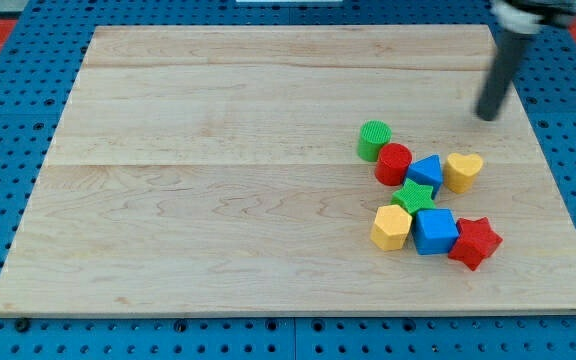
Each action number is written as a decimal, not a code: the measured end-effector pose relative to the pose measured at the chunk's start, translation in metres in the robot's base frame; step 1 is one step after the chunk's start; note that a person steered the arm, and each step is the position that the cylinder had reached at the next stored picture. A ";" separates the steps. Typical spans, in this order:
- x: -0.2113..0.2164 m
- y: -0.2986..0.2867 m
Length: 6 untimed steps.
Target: Place the blue triangle to the left of the red circle
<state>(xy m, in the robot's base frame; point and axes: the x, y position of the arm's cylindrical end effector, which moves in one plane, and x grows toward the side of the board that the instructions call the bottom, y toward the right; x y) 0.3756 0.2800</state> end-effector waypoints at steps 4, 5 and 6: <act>0.130 -0.192; 0.130 -0.192; 0.116 -0.193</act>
